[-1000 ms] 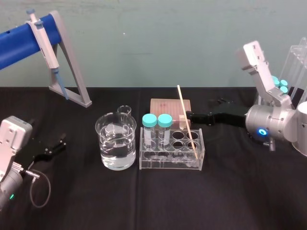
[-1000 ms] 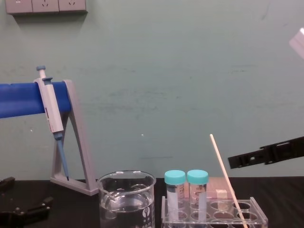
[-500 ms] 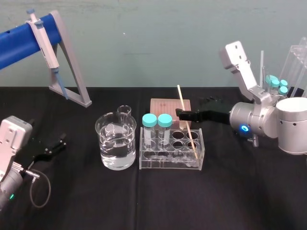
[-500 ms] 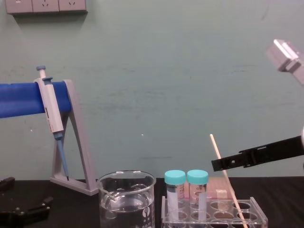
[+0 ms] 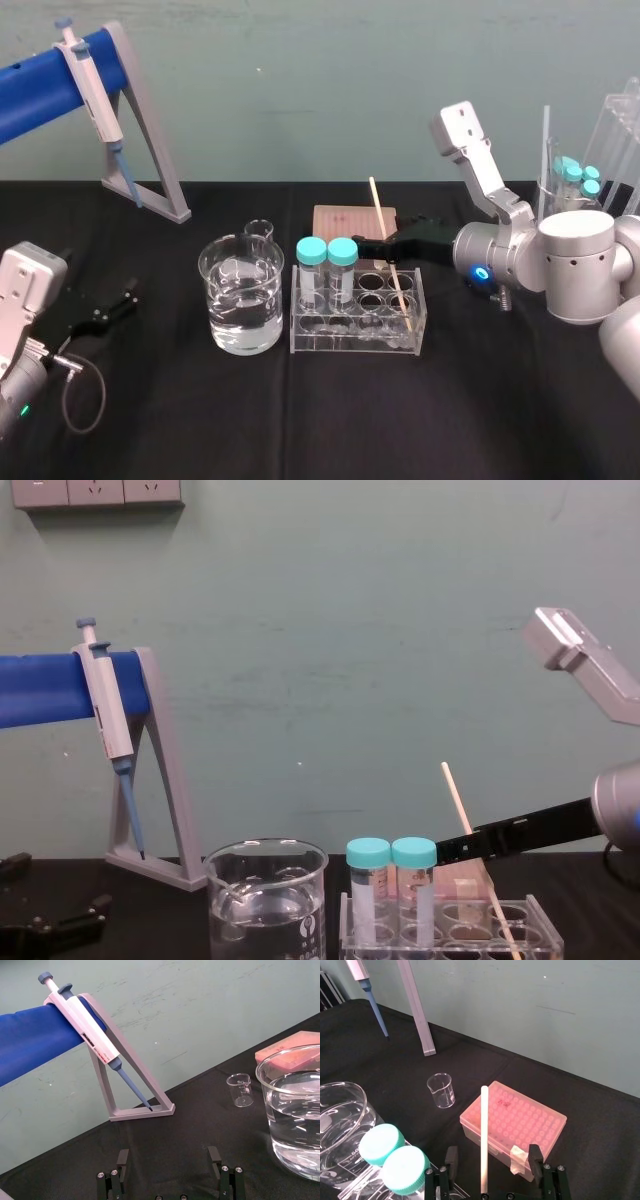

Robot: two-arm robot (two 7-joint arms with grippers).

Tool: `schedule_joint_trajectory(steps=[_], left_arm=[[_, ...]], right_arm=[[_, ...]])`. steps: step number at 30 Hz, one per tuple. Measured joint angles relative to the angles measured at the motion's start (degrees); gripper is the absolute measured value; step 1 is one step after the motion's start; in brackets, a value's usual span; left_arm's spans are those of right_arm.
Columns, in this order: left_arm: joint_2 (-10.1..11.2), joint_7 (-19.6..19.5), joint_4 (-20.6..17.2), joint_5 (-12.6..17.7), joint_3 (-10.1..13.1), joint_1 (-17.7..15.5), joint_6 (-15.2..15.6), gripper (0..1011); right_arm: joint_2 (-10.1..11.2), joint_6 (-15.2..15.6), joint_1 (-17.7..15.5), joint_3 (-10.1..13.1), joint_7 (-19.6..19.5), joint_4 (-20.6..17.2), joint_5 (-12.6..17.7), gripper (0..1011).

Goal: Hold the thermometer with one hand and immerse one end into the beaker, then reinsert it into the test tube rack.

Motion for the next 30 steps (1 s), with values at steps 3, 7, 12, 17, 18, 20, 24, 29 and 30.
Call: schedule_joint_trajectory(steps=[3, 7, 12, 17, 18, 20, 24, 29, 30], left_arm=[[0.0, 0.0, 0.0, 0.0, 0.0, 0.0, 0.0, 1004], [0.0, 0.0, 0.0, 0.0, 0.0, 0.0, 0.0, 1004], [0.0, 0.0, 0.0, 0.0, 0.0, 0.0, 0.0, 1004], [0.0, 0.0, 0.0, 0.0, 0.0, 0.0, 0.0, 1004], [0.0, 0.0, 0.0, 0.0, 0.0, 0.0, 0.0, 1004], [0.0, 0.0, 0.0, 0.0, 0.0, 0.0, 0.0, 1004], [0.0, 0.0, 0.0, 0.0, 0.0, 0.0, 0.0, 1004], [0.0, 0.0, 0.0, 0.0, 0.0, 0.0, 0.0, 1004], [0.0, 0.0, 0.0, 0.0, 0.0, 0.0, 0.0, 1004]], right_arm=[[-0.6, 0.0, 0.2, 0.2, 0.0, 0.6, -0.2, 885], [-1.0, 0.0, 0.2, 0.6, 0.1, 1.0, -0.6, 777], [-1.4, 0.0, 0.3, 1.0, 0.4, 1.4, -1.3, 600], [-1.6, 0.0, 0.4, 1.5, 0.9, 1.5, -1.9, 436], [-1.6, 0.0, 0.4, 1.5, 0.9, 1.5, -2.0, 419], [-1.7, 0.0, 0.4, 1.7, 1.1, 1.6, -2.1, 362], [-1.8, 0.2, 0.4, 2.0, 1.5, 1.4, -2.4, 235], [-1.9, 0.3, 0.3, 2.1, 2.0, 0.1, -3.0, 69], [-1.8, 0.3, 0.2, 2.1, 2.1, -0.2, -3.2, 69]])
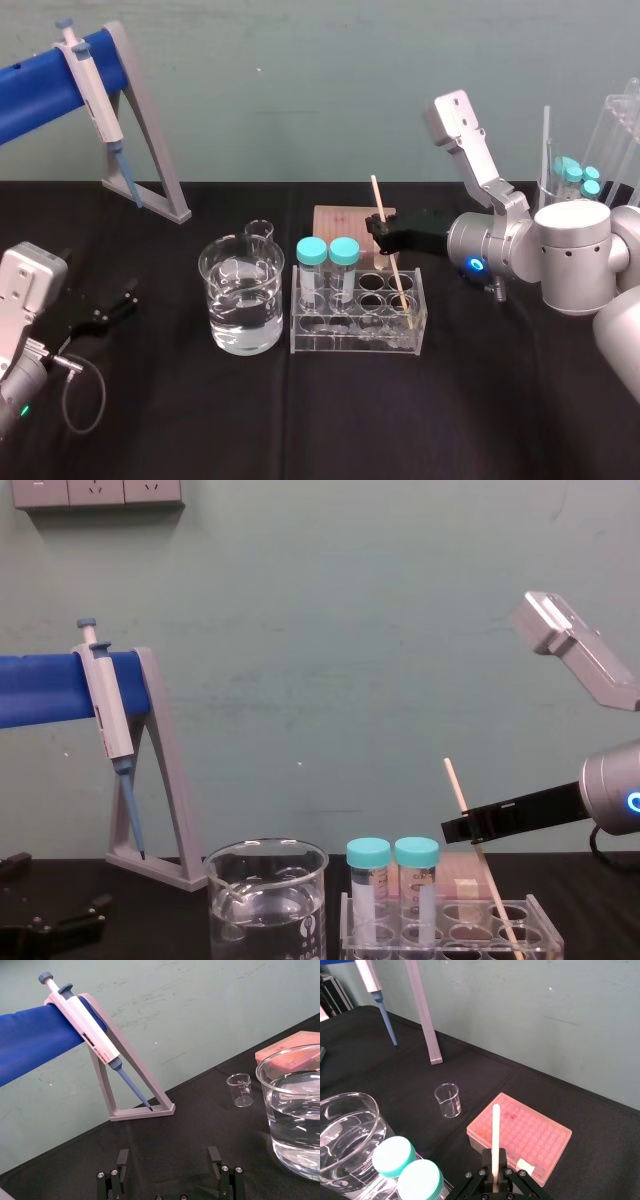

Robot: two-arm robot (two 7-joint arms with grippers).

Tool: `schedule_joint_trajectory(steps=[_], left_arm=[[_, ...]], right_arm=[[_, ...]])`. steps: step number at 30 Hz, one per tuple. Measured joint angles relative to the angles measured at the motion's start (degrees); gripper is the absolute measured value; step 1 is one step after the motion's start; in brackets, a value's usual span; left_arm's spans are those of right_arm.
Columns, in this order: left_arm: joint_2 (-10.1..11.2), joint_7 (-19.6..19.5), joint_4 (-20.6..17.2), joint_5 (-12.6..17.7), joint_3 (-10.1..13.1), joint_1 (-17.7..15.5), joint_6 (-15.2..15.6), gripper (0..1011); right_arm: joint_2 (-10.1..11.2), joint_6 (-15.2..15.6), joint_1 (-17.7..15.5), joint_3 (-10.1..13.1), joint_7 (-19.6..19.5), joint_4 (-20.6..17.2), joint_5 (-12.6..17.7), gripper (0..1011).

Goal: Hold the thermometer with one hand and immerse one end into the beaker, then reinsert it into the test tube rack.

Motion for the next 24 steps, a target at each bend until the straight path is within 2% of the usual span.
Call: schedule_joint_trajectory(steps=[14, 18, 24], left_arm=[[0.0, 0.0, 0.0, 0.0, 0.0, 0.0, 0.0, 1004], [0.0, 0.0, 0.0, 0.0, 0.0, 0.0, 0.0, 1004], [0.0, 0.0, 0.0, 0.0, 0.0, 0.0, 0.0, 1004]], right_arm=[[-0.1, -0.6, -1.1, 0.9, 0.1, -1.9, -1.1, 53], [0.2, -3.8, -2.8, 2.2, -0.4, -4.2, -1.1, 53], [0.8, -10.4, -6.0, 5.0, -1.2, -8.3, -0.7, 52]])
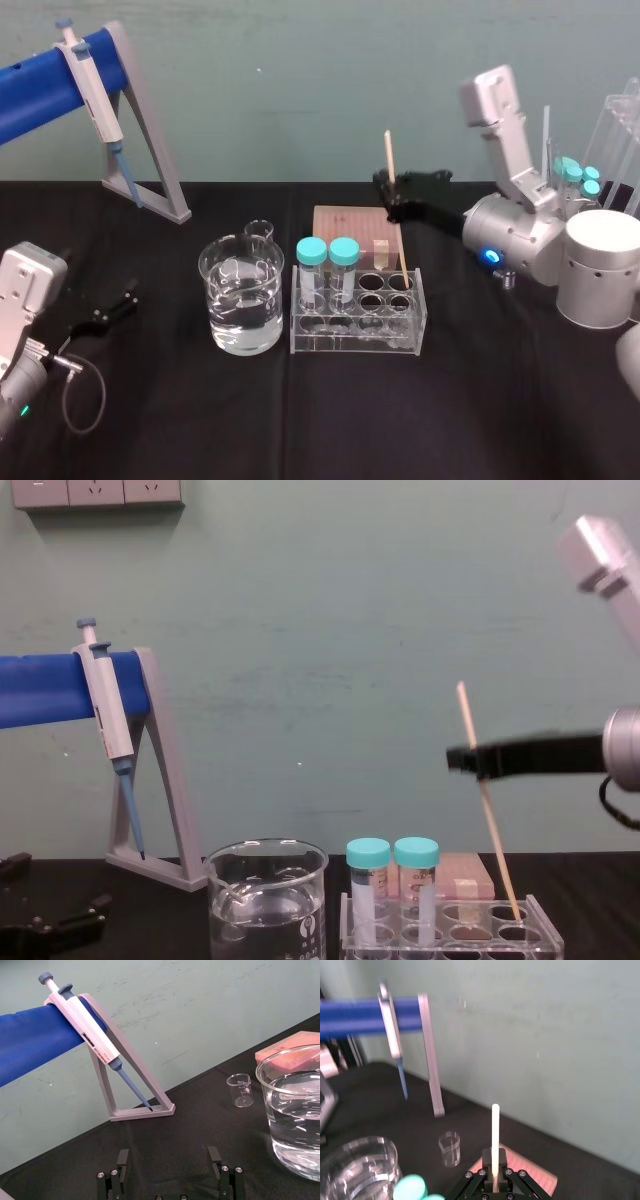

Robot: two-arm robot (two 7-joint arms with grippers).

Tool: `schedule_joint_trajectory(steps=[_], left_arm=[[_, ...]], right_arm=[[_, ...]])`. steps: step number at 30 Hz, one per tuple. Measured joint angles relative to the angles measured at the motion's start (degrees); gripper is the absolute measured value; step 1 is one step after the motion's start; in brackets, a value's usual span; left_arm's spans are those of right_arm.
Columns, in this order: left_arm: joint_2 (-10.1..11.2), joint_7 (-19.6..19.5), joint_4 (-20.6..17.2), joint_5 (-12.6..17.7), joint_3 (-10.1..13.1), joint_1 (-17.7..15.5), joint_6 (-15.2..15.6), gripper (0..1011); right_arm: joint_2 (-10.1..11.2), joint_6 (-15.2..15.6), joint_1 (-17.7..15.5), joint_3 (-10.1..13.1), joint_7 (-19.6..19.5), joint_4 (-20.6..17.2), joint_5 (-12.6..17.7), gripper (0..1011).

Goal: Hold the thermometer with one hand and immerse one end into the beaker, then reinsert it into the test tube rack.

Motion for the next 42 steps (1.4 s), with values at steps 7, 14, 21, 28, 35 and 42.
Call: schedule_joint_trajectory(steps=[7, 14, 21, 28, 35, 42], left_arm=[[0.0, 0.0, 0.0, 0.0, 0.0, 0.0, 0.0, 1004], [0.0, 0.0, 0.0, 0.0, 0.0, 0.0, 0.0, 1004], [0.0, 0.0, 0.0, 0.0, 0.0, 0.0, 0.0, 1004], [0.0, 0.0, 0.0, 0.0, 0.0, 0.0, 0.0, 1004], [0.0, 0.0, 0.0, 0.0, 0.0, 0.0, 0.0, 1004], [0.0, 0.0, 0.0, 0.0, 0.0, 0.0, 0.0, 1004]], right_arm=[[0.4, -5.3, -3.2, 3.6, 0.8, -3.8, 3.6, 52], [4.1, -7.0, -4.1, 3.3, 8.0, -9.6, 7.3, 53], [5.6, -6.7, -2.6, 1.1, 14.6, -13.5, 10.6, 53], [3.2, -8.6, 0.8, -2.8, 16.0, -13.3, 10.6, 52], [-0.8, -12.7, 4.1, -7.6, 15.3, -5.6, 7.8, 53], [-5.5, -20.1, 5.8, -9.7, 16.0, 4.9, 8.3, 53]])
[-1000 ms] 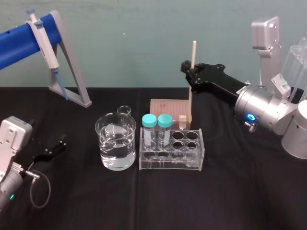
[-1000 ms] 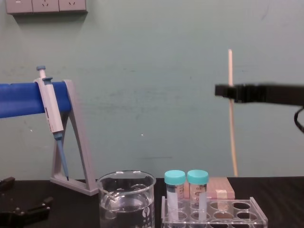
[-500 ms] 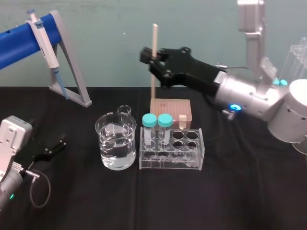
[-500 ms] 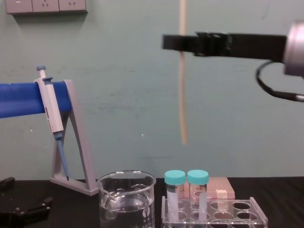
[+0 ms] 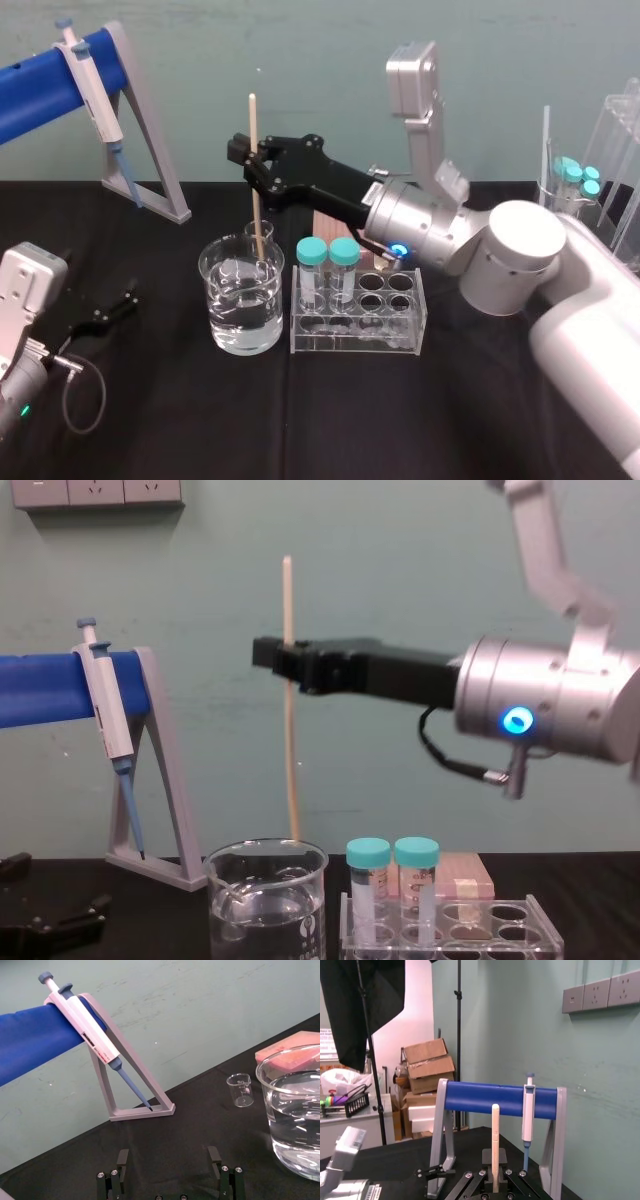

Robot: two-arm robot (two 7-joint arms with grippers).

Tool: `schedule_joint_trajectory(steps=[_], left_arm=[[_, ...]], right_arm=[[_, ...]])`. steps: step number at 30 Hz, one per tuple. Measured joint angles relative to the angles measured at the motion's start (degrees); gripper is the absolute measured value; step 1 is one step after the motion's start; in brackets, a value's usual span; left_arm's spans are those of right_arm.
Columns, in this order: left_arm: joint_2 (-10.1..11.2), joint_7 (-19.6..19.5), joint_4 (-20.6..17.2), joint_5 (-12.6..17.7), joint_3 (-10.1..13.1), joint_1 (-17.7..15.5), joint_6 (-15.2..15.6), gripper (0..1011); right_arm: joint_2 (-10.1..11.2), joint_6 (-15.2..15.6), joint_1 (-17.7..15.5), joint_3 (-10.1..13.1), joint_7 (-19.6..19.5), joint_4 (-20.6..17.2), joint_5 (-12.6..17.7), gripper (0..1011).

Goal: Hold the thermometer with one hand and immerse one end into the beaker, then reinsert it into the test tube rack.

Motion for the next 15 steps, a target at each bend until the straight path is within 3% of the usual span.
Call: schedule_joint_trajectory(steps=[5, 15], left_arm=[[0.0, 0.0, 0.0, 0.0, 0.0, 0.0, 0.0, 1004], [0.0, 0.0, 0.0, 0.0, 0.0, 0.0, 0.0, 1004]], right_arm=[[-2.8, -4.1, 1.4, -0.7, 1.5, 6.9, 0.6, 53], [-5.8, -6.6, 3.2, -1.7, 2.0, 14.9, -0.5, 52]])
